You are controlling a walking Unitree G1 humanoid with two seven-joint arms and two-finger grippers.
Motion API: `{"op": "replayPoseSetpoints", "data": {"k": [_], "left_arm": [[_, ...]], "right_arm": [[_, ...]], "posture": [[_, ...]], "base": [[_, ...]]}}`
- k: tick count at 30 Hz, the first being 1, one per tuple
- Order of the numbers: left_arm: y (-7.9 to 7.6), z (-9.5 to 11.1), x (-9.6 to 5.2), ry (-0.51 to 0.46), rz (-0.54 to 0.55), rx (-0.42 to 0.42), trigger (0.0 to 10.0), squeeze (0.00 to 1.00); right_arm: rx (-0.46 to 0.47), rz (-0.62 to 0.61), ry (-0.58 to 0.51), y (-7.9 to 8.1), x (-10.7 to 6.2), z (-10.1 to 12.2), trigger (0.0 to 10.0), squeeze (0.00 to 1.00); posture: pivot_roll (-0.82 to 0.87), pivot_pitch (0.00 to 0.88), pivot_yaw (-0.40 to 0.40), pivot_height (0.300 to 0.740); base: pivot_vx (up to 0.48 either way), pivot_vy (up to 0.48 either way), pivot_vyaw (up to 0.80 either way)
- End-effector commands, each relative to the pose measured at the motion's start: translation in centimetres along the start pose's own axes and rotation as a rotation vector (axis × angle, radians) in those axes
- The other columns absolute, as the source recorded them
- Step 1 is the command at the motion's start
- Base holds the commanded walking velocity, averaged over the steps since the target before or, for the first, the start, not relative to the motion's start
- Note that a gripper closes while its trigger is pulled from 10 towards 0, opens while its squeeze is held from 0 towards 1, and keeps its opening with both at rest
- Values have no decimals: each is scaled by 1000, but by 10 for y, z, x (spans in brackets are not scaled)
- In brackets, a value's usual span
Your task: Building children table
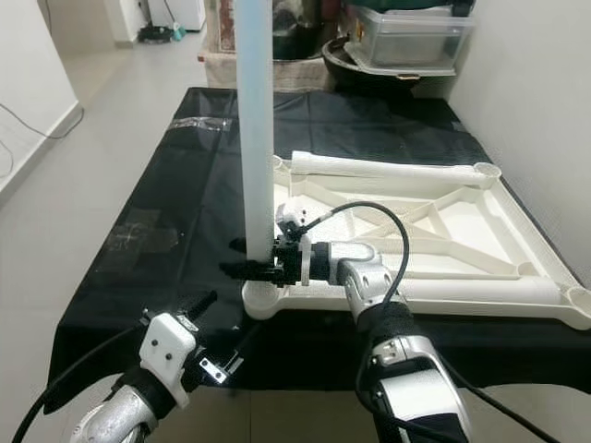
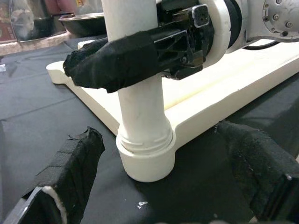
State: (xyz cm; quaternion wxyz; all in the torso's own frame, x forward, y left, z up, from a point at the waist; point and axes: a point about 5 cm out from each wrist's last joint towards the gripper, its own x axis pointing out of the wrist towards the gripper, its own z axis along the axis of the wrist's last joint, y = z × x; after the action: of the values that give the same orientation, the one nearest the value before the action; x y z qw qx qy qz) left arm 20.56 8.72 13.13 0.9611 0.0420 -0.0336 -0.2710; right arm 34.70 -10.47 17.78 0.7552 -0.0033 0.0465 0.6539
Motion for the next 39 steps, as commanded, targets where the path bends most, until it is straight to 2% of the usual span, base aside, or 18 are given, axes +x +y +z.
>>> {"op": "replayPoseSetpoints", "data": {"k": [1, 3, 6, 7, 9, 10, 12, 13, 16, 21, 27, 28, 29, 30, 36, 37, 38, 39], "left_arm": [[0, -6, -3, 33, 0, -2, 10000, 0], [-1, -7, -3, 34, 0, -3, 10000, 0], [-2, -7, -2, 34, 0, -7, 10000, 0], [-2, -7, -2, 34, 0, -7, 10000, 0], [-2, -7, -2, 34, 2, -7, 10000, 0], [-2, -7, -2, 34, 2, -7, 10000, 0], [-1, -7, -2, 35, 0, -6, 10000, 0], [-1, -7, -2, 35, 0, -6, 10000, 0], [0, -7, -2, 37, -7, -5, 10000, 0], [0, -7, -1, 37, -4, -4, 10000, 0], [1, -7, 0, 35, 0, -3, 10000, 0], [1, -7, 0, 34, 0, -3, 10000, 0], [1, -7, 0, 33, 1, -3, 10000, 0], [1, -7, 0, 33, 1, -3, 10000, 0], [1, -7, 0, 33, 1, -5, 10000, 0], [0, -7, 0, 33, 1, -6, 10000, 0], [0, -7, 0, 33, 1, -6, 10000, 0], [0, -7, 0, 33, 0, -7, 10000, 0]], "right_arm": [[40, 68, 20, 4, 6, -6, 0, 0], [24, 5, 13, 2, 7, -7, 0, 0], [-4, -357, -16, -14, 7, -14, 0, 0], [-4, -357, -16, -14, 7, -14, 0, 0], [58, -773, -65, -31, -7, -16, 0, 0], [58, -773, -65, -31, -7, -16, 0, 0], [90, -1076, -101, -36, -24, -20, 0, 0], [90, -1076, -101, -36, -24, -20, 0, 0], [115, -1379, -113, -30, -43, -27, 0, 0], [194, -1616, -135, -9, -38, -37, 0, 0], [262, -1683, -127, 2, -19, -47, 0, 0], [292, -1634, -147, 2, -7, -47, 9686, 0], [313, -1597, -161, 3, 2, -46, 9686, 0], [313, -1512, -222, 2, 10, -41, 10000, 1000], [284, -1397, -317, 1, 16, -28, 10000, 1000], [245, -1269, -376, -2, 16, -15, 10000, 0], [245, -1269, -376, -2, 16, -15, 10000, 0], [209, -1132, -401, -7, 12, -5, 10000, 0]], "posture": [[157, 78, -52, 740], [149, 72, -53, 740], [151, 70, -57, 740], [151, 70, -57, 740], [152, 71, -58, 740], [152, 71, -58, 740], [134, 78, -44, 740], [134, 78, -44, 740], [130, 81, -43, 740], [140, 88, -45, 740], [143, 88, -48, 740], [139, 88, -45, 740], [139, 88, -45, 740], [136, 88, -46, 740], [135, 90, -44, 740], [133, 87, -45, 740], [133, 87, -45, 740], [135, 88, -45, 740]], "base": [[0, 0, 0], [0, 0, 0], [0, 0, 0], [0, 0, 0], [0, 0, 0], [0, 0, 0], [0, 0, 0], [0, 0, 0], [0, 0, 0], [0, 0, 0], [0, 0, 0], [0, 0, 0], [0, 0, 0], [0, 0, 0], [0, 0, 0], [0, 0, 0], [0, 0, 0], [0, 0, 0]]}}
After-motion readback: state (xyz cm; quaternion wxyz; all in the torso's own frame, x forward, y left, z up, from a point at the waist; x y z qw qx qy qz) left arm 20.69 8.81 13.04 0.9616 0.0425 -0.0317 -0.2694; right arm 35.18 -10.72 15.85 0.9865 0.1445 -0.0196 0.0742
